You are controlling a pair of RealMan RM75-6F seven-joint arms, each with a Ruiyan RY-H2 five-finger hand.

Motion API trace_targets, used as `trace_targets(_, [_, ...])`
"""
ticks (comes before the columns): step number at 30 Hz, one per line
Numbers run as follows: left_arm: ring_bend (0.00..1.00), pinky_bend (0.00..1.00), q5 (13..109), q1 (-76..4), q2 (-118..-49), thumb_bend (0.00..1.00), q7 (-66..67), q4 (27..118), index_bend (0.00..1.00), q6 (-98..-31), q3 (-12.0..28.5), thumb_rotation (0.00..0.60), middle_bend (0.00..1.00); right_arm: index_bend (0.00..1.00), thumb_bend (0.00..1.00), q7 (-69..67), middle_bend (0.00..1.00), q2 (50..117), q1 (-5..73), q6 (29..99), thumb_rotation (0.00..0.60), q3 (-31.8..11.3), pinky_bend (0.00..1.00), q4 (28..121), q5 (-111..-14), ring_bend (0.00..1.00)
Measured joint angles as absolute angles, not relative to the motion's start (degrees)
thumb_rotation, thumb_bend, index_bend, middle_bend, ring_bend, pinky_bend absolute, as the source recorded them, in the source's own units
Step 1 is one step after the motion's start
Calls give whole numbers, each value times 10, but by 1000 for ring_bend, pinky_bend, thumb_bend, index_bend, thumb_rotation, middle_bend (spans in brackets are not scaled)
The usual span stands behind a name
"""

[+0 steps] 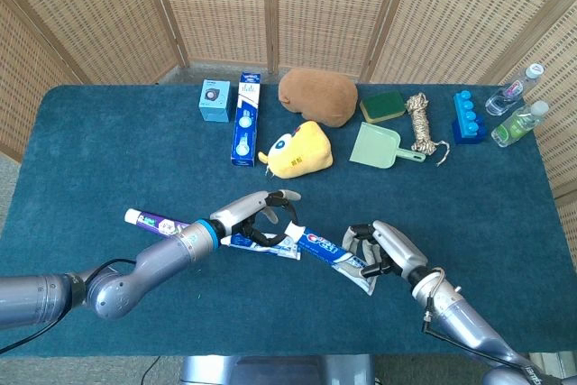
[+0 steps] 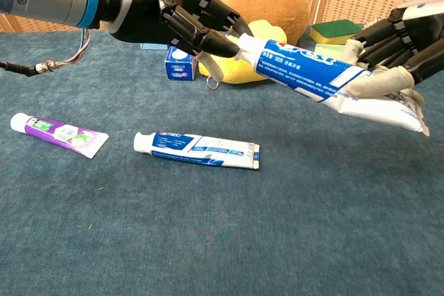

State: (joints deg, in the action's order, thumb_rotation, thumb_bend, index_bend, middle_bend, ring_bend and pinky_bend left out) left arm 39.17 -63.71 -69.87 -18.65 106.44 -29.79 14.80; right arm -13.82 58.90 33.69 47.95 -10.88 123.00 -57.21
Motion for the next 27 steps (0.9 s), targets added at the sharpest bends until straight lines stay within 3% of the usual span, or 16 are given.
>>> trace_targets(14, [95, 301, 366, -642, -701, 410, -151, 1070, 569, -343, 134, 600, 151, 981, 491, -53, 788, 599, 354, 530, 600, -104, 750, 1230, -482, 745])
trace_targets(27, [88, 308, 341, -647, -714, 406, -97, 1090, 559, -407, 126, 600, 135, 980, 495, 40, 787, 634, 376, 628, 600, -113, 752, 1248, -395, 751])
